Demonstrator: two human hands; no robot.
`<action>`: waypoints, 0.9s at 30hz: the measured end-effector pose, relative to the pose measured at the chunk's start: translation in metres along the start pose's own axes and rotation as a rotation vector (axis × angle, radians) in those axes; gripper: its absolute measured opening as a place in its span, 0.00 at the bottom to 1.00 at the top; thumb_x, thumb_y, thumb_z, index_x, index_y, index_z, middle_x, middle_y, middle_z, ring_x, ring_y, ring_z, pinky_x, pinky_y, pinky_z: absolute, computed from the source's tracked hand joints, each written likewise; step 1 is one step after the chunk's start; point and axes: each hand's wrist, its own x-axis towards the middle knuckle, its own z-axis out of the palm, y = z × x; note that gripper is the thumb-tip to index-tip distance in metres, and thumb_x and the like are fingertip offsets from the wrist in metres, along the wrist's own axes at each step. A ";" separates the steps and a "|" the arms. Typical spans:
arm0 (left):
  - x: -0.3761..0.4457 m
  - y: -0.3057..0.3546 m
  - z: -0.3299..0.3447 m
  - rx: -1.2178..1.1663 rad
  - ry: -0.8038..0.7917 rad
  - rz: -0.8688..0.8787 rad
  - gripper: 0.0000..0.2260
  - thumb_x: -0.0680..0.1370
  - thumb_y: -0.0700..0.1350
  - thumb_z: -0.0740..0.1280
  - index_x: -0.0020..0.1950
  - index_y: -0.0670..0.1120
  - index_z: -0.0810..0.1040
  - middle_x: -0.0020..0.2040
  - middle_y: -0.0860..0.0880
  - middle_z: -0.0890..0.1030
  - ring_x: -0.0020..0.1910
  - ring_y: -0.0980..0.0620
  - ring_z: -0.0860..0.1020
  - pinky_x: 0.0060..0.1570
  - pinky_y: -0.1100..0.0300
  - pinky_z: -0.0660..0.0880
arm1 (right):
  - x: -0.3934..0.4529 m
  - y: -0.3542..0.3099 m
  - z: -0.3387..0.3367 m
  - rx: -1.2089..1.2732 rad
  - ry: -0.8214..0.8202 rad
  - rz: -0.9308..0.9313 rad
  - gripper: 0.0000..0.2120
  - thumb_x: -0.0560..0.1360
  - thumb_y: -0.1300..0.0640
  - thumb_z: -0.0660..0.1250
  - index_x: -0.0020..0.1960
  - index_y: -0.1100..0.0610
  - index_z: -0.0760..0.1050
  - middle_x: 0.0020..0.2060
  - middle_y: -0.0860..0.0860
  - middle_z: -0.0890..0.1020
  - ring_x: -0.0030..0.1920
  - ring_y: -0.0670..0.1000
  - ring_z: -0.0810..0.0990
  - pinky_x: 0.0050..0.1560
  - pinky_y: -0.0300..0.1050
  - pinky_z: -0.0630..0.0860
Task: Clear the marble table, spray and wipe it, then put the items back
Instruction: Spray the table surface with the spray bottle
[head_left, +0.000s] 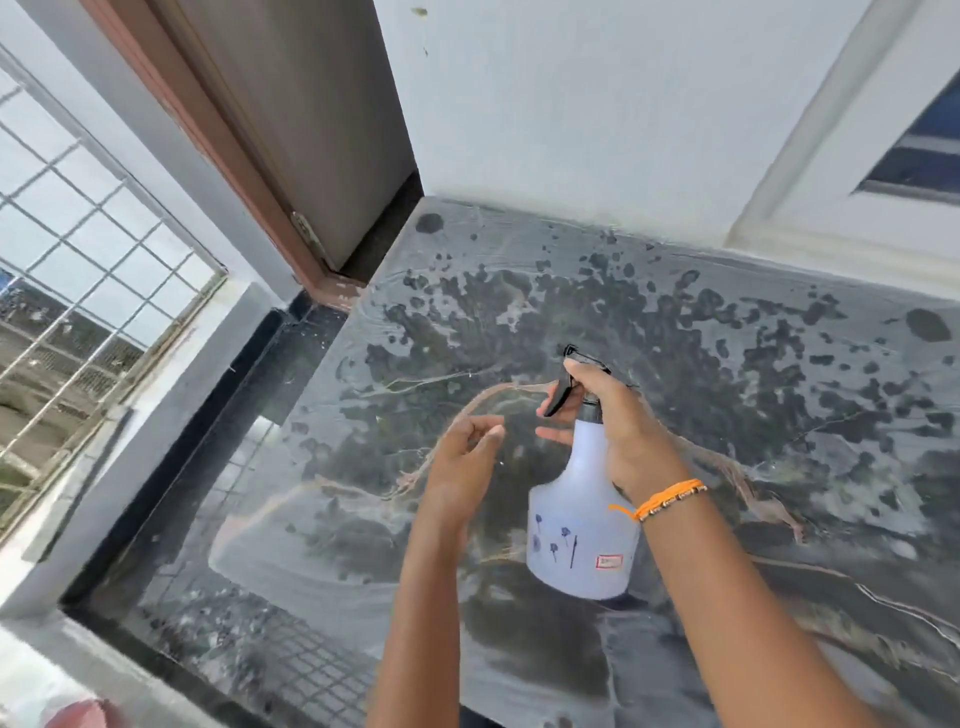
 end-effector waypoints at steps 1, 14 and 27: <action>0.011 0.004 -0.008 0.021 -0.021 0.002 0.06 0.78 0.45 0.61 0.47 0.52 0.77 0.52 0.49 0.79 0.48 0.54 0.76 0.45 0.61 0.72 | 0.012 -0.004 0.012 0.015 0.006 0.026 0.16 0.76 0.51 0.63 0.38 0.63 0.77 0.33 0.57 0.79 0.40 0.55 0.79 0.34 0.46 0.80; 0.111 0.005 -0.096 0.235 -0.059 0.043 0.06 0.78 0.46 0.61 0.53 0.54 0.75 0.49 0.58 0.76 0.50 0.57 0.74 0.52 0.59 0.71 | 0.139 -0.040 0.096 0.038 0.238 0.090 0.14 0.75 0.51 0.64 0.35 0.60 0.72 0.28 0.53 0.72 0.27 0.50 0.71 0.25 0.39 0.76; 0.120 0.013 -0.061 0.226 -0.265 0.116 0.06 0.79 0.46 0.61 0.53 0.53 0.75 0.50 0.59 0.77 0.50 0.60 0.75 0.43 0.69 0.68 | 0.113 -0.037 0.021 0.224 0.261 0.043 0.15 0.73 0.50 0.69 0.37 0.63 0.78 0.30 0.56 0.81 0.35 0.54 0.82 0.33 0.46 0.81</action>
